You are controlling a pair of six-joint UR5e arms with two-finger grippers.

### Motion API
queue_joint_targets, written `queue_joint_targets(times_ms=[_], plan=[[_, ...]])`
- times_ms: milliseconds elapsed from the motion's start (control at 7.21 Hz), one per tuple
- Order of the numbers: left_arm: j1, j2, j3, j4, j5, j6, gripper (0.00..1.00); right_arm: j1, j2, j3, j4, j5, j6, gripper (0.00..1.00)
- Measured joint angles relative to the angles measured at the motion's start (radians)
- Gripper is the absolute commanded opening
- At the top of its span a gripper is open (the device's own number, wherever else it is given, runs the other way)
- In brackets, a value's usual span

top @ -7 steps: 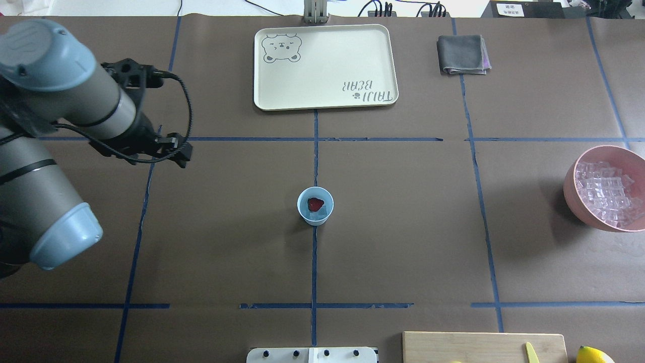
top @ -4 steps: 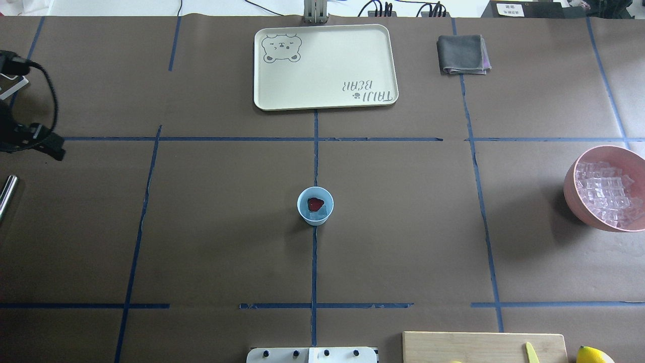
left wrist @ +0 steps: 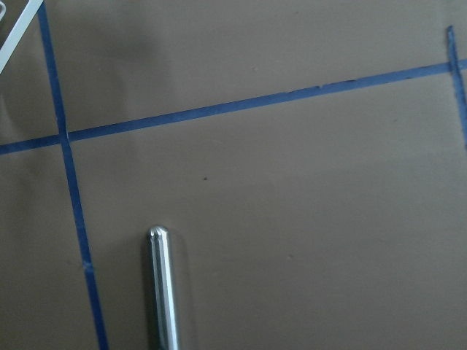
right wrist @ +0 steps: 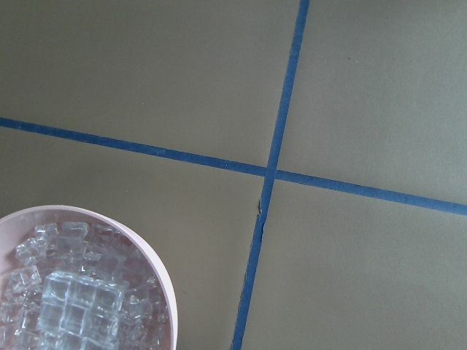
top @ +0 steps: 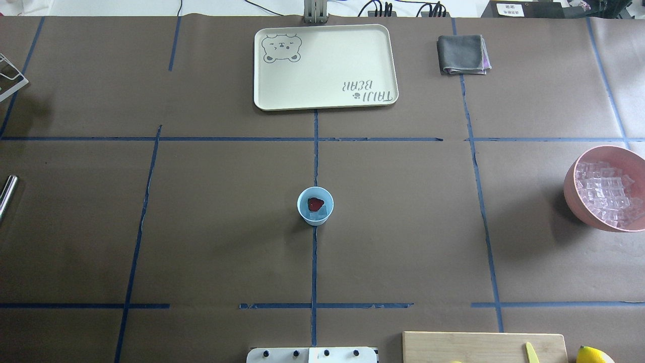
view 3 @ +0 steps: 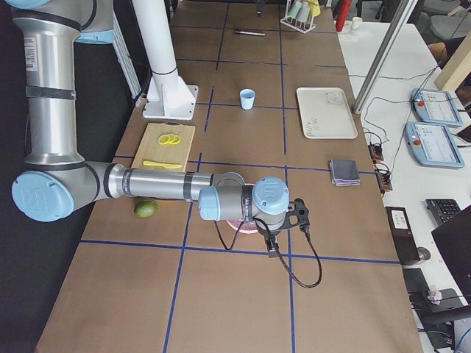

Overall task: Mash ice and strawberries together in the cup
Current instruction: 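Withdraw the left gripper back toward the metal pestle, then lower the left gripper onto the metal pestle and grasp it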

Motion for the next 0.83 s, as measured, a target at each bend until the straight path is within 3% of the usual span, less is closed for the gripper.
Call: queue_joint_targets(times_ms=[277, 416, 832], plan=[[0.006, 0.009, 0.214, -0.357, 0.008, -0.199, 1.0, 0.0, 0.001, 0.001, 0.0, 0.0, 0.0, 0.99], [0.019, 0.009, 0.283, -0.456, 0.021, -0.246, 1.0, 0.0, 0.002, 0.0, 0.0, -0.001, 0.0, 0.99], [0.113, 0.01, 0.336, -0.517, 0.073, -0.303, 1.0, 0.0, 0.003, 0.0, 0.0, 0.0, 0.0, 0.99]])
